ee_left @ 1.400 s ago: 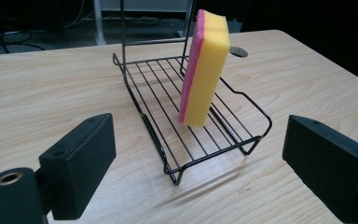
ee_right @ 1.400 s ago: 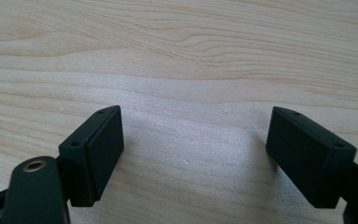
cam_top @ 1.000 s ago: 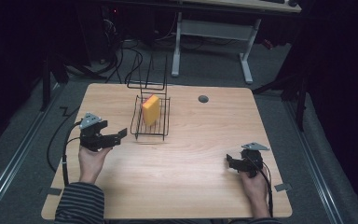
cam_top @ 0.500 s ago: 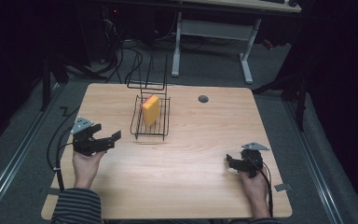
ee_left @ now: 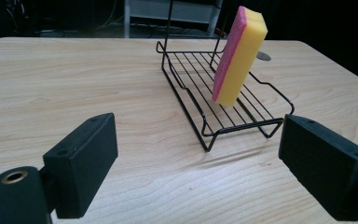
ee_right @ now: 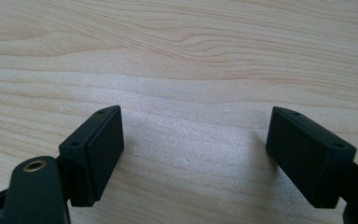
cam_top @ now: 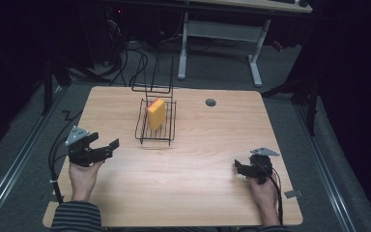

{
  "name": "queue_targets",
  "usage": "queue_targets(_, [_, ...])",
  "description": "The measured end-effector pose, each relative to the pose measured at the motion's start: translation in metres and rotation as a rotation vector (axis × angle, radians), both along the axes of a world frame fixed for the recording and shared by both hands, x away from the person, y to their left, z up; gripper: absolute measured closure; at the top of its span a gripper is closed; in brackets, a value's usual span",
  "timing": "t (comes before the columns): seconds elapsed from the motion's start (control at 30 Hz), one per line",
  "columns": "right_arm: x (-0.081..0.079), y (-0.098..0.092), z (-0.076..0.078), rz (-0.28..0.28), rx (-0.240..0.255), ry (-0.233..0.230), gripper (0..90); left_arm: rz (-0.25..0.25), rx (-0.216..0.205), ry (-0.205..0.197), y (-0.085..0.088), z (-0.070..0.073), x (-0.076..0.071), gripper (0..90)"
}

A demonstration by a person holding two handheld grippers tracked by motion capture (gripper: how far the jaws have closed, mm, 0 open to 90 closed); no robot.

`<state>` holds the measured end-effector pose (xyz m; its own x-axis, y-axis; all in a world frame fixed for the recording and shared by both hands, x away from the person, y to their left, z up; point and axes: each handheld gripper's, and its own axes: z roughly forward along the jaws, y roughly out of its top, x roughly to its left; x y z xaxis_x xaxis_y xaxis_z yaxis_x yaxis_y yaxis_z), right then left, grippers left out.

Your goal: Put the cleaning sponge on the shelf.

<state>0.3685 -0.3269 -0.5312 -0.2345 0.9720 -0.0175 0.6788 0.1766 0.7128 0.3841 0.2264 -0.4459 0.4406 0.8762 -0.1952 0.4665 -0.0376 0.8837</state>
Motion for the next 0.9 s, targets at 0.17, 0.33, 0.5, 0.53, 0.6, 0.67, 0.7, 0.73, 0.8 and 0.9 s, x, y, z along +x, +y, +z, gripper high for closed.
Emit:
queue_targets(0.17, [0.0, 0.0, 0.0, 0.0, 0.0, 0.0, 19.2, 0.016, -0.006, 0.003, 0.005, -0.002, -0.003, 12.3])
queue_targets(0.33, [0.0, 0.0, 0.0, 0.0, 0.0, 0.0, 19.2, 0.022, -0.004, 0.012, 0.007, -0.007, -0.006, 12.5])
queue_targets(0.5, [0.0, 0.0, 0.0, 0.0, 0.0, 0.0, 19.2, 0.029, -0.006, 0.026, 0.009, -0.012, -0.007, 13.0])
queue_targets(0.53, [0.0, 0.0, 0.0, 0.0, 0.0, 0.0, 19.2, 0.028, -0.005, 0.029, 0.009, -0.013, -0.007, 13.1])
queue_targets(0.6, [0.0, 0.0, 0.0, -0.001, 0.0, 0.0, 19.2, 0.026, -0.005, 0.034, 0.009, -0.015, -0.008, 13.3])
queue_targets(0.67, [0.0, 0.0, 0.0, 0.0, 0.0, 0.0, 19.2, 0.023, -0.007, 0.039, 0.009, -0.017, -0.009, 13.5])
queue_targets(0.7, [0.0, 0.0, 0.0, 0.0, 0.0, 0.0, 19.2, 0.02, -0.006, 0.04, 0.01, -0.018, -0.009, 13.6])
queue_targets(0.73, [0.0, 0.0, 0.0, 0.0, 0.0, 0.0, 19.2, 0.019, -0.009, 0.04, 0.01, -0.018, -0.01, 13.6])
queue_targets(0.8, [0.0, 0.0, 0.0, -0.001, 0.0, 0.0, 19.2, 0.017, -0.01, 0.045, 0.01, -0.02, -0.01, 13.8])
queue_targets(0.9, [0.0, 0.0, 0.0, -0.001, 0.0, 0.0, 19.2, 0.016, -0.017, 0.053, 0.01, -0.023, -0.011, 13.9])
